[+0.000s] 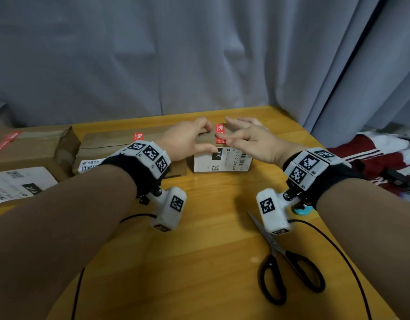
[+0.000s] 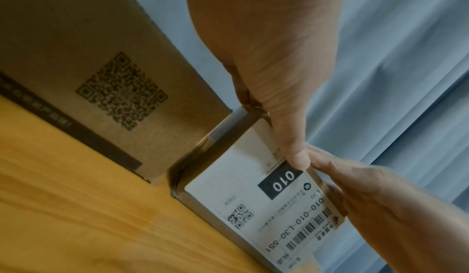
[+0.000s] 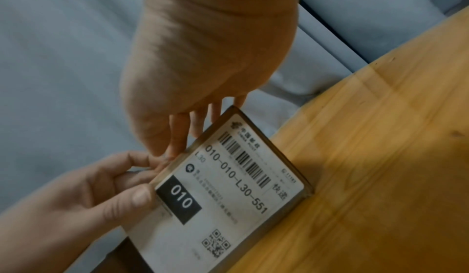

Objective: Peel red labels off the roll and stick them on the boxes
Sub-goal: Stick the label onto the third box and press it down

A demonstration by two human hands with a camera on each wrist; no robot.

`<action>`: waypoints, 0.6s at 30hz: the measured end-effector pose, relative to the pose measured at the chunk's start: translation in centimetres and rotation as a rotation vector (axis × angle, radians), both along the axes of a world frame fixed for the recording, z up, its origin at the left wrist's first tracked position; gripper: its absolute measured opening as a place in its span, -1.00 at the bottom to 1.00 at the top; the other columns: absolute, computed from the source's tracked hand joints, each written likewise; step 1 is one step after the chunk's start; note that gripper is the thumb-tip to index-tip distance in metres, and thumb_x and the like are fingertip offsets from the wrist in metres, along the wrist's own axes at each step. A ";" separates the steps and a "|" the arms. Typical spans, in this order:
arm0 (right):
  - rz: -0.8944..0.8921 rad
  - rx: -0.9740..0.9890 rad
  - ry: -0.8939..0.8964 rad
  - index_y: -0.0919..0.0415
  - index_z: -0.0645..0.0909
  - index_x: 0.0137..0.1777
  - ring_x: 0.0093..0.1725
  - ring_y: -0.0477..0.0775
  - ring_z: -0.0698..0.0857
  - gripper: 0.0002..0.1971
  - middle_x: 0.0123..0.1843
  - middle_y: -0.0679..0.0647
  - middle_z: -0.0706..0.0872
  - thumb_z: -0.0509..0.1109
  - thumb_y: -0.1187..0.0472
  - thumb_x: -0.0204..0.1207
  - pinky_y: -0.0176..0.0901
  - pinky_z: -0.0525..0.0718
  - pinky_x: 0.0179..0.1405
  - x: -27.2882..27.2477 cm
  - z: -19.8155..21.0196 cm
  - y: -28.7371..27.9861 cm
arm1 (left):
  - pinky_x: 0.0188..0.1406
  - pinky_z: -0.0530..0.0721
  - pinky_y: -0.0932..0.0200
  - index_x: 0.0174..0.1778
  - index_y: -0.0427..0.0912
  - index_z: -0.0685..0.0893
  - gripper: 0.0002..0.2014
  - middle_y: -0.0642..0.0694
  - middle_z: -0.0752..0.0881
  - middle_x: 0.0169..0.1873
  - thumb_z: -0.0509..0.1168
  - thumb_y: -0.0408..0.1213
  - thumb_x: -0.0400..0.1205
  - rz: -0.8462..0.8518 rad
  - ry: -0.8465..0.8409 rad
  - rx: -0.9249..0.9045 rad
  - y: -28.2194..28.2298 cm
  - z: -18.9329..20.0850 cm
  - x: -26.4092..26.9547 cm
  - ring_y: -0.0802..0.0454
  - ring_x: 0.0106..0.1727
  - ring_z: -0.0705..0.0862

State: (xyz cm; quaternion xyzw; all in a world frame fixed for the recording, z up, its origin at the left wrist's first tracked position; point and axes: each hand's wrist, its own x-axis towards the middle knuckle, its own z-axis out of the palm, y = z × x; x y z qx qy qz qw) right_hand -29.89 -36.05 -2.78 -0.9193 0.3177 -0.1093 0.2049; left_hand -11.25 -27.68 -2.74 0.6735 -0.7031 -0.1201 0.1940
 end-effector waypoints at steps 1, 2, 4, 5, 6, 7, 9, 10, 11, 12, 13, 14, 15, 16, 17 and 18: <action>0.012 -0.007 -0.018 -0.20 0.60 0.30 0.64 0.02 0.05 -0.70 0.66 -0.15 0.21 0.25 0.00 0.60 0.21 -0.06 0.64 -0.1 -0.1 0.1 | 0.41 0.52 0.11 0.35 -0.17 0.46 -0.40 -0.10 0.58 0.41 0.43 0.01 0.46 -0.003 -0.014 0.011 0.0 0.1 0.0 0.01 0.45 0.53; 0.023 -0.008 -0.035 -0.20 0.60 0.29 0.63 0.02 0.06 -0.70 0.65 -0.14 0.23 0.27 0.03 0.59 0.21 -0.04 0.64 -0.3 -0.2 0.2 | 0.42 0.52 0.08 0.36 -0.17 0.45 -0.39 -0.11 0.57 0.42 0.44 0.00 0.46 -0.006 -0.026 0.021 0.0 0.1 0.0 0.00 0.45 0.53; 0.045 -0.003 -0.060 -0.21 0.63 0.25 0.61 0.00 0.09 -0.71 0.63 -0.13 0.28 0.31 0.07 0.57 0.18 -0.02 0.64 -0.6 -0.3 0.5 | 0.41 0.52 0.05 0.38 -0.18 0.45 -0.39 -0.11 0.57 0.41 0.45 -0.03 0.46 -0.010 -0.042 0.030 0.1 0.1 0.0 -0.03 0.44 0.54; 0.057 -0.004 -0.063 -0.20 0.64 0.24 0.60 0.00 0.12 -0.72 0.62 -0.12 0.30 0.32 0.07 0.55 0.17 0.00 0.64 -0.7 -0.5 0.5 | 0.41 0.52 0.06 0.38 -0.18 0.45 -0.39 -0.11 0.57 0.40 0.45 -0.04 0.47 -0.010 -0.045 0.030 0.1 0.1 0.1 -0.03 0.44 0.54; 0.067 -0.007 -0.071 -0.19 0.66 0.21 0.58 0.01 0.15 -0.73 0.61 -0.11 0.34 0.34 0.06 0.54 0.16 0.03 0.63 -0.8 -0.6 0.6 | 0.42 0.51 0.07 0.38 -0.18 0.45 -0.39 -0.12 0.57 0.40 0.45 -0.05 0.47 -0.009 -0.044 0.030 0.1 0.1 0.1 -0.03 0.44 0.54; 0.074 -0.006 -0.102 -0.17 0.69 0.17 0.56 0.02 0.20 -0.74 0.59 -0.09 0.38 0.35 0.04 0.51 0.14 0.07 0.62 -0.9 -0.6 0.7 | 0.42 0.51 0.06 0.38 -0.18 0.45 -0.40 -0.12 0.57 0.40 0.45 -0.05 0.47 -0.007 -0.043 0.029 0.1 0.1 0.0 -0.03 0.44 0.53; 0.042 -0.002 -0.246 -0.16 0.74 0.09 0.52 0.00 0.33 -0.74 0.53 -0.05 0.49 0.33 -0.05 0.45 0.12 0.16 0.59 -0.6 -0.7 0.7 | 0.41 0.52 0.02 0.38 -0.17 0.45 -0.40 -0.12 0.58 0.40 0.45 -0.04 0.47 0.001 -0.049 0.029 0.0 0.1 0.0 -0.04 0.43 0.54; -0.006 -0.018 -0.324 -0.17 0.72 0.12 0.51 -0.02 0.38 -0.71 0.49 -0.03 0.54 0.30 -0.10 0.46 0.13 0.19 0.59 -0.2 -0.7 0.6 | 0.40 0.53 0.00 0.37 -0.15 0.45 -0.41 -0.12 0.59 0.38 0.45 -0.03 0.47 0.004 -0.053 0.028 0.0 0.0 0.0 -0.05 0.41 0.55; -0.063 -0.051 -0.381 -0.17 0.68 0.21 0.50 -0.02 0.43 -0.65 0.46 -0.02 0.58 0.25 -0.15 0.48 0.17 0.24 0.58 0.4 -0.7 0.4 | 0.39 0.53 -0.01 0.36 -0.14 0.46 -0.41 -0.12 0.61 0.37 0.45 -0.03 0.47 0.004 -0.051 0.026 0.0 0.0 0.0 -0.06 0.40 0.56; -0.121 -0.086 -0.398 -0.14 0.63 0.30 0.50 -0.01 0.46 -0.58 0.45 -0.02 0.60 0.21 -0.19 0.51 0.21 0.28 0.56 1.0 -0.7 0.3 | 0.38 0.53 -0.01 0.35 -0.14 0.47 -0.42 -0.13 0.62 0.36 0.45 -0.03 0.47 0.002 -0.043 0.021 0.0 -0.1 0.0 -0.06 0.40 0.57; -0.179 -0.111 -0.362 -0.12 0.58 0.37 0.51 0.02 0.46 -0.54 0.46 -0.01 0.59 0.19 -0.22 0.53 0.24 0.28 0.55 1.6 -0.7 0.2 | 0.38 0.54 0.00 0.34 -0.14 0.48 -0.44 -0.13 0.62 0.35 0.45 -0.04 0.47 0.002 -0.037 0.014 0.0 -0.1 0.0 -0.06 0.39 0.57; -0.228 -0.120 -0.269 -0.13 0.54 0.40 0.55 0.06 0.40 -0.52 0.50 0.00 0.54 0.17 -0.24 0.54 0.27 0.22 0.58 2.3 -0.7 0.2 | 0.36 0.54 0.03 0.33 -0.14 0.48 -0.45 -0.13 0.63 0.34 0.45 -0.05 0.47 0.005 -0.037 0.003 0.1 -0.2 0.0 -0.06 0.38 0.58; -0.260 -0.114 -0.140 -0.18 0.51 0.42 0.60 0.07 0.31 -0.52 0.56 0.00 0.46 0.16 -0.27 0.54 0.29 0.10 0.61 2.7 -0.9 0.4 | 0.33 0.55 0.06 0.32 -0.14 0.49 -0.46 -0.13 0.64 0.32 0.45 -0.05 0.47 0.010 -0.041 -0.006 0.1 -0.2 0.0 -0.06 0.37 0.59; -0.268 -0.103 -0.033 -0.24 0.47 0.43 0.64 0.07 0.22 -0.52 0.60 0.00 0.38 0.16 -0.29 0.53 0.30 -0.03 0.63 3.0 -1.0 0.6 | 0.29 0.55 0.10 0.31 -0.14 0.50 -0.47 -0.13 0.65 0.31 0.45 -0.05 0.47 0.013 -0.042 -0.013 0.1 -0.2 0.0 -0.06 0.36 0.59; -0.260 -0.093 0.025 -0.28 0.44 0.43 0.66 0.07 0.15 -0.52 0.63 -0.02 0.32 0.16 -0.30 0.53 0.29 -0.11 0.62 3.2 -1.1 0.8 | 0.27 0.55 0.11 0.30 -0.14 0.50 -0.47 -0.13 0.66 0.31 0.45 -0.04 0.47 0.012 -0.042 -0.016 0.1 -0.2 0.0 -0.05 0.36 0.59; -0.244 -0.083 0.041 -0.30 0.42 0.44 0.67 0.07 0.10 -0.51 0.65 -0.03 0.29 0.16 -0.31 0.52 0.29 -0.16 0.61 3.1 -1.2 0.8 | 0.26 0.55 0.11 0.30 -0.14 0.50 -0.47 -0.13 0.66 0.31 0.45 -0.04 0.47 0.011 -0.041 -0.017 0.1 -0.2 0.0 -0.05 0.35 0.59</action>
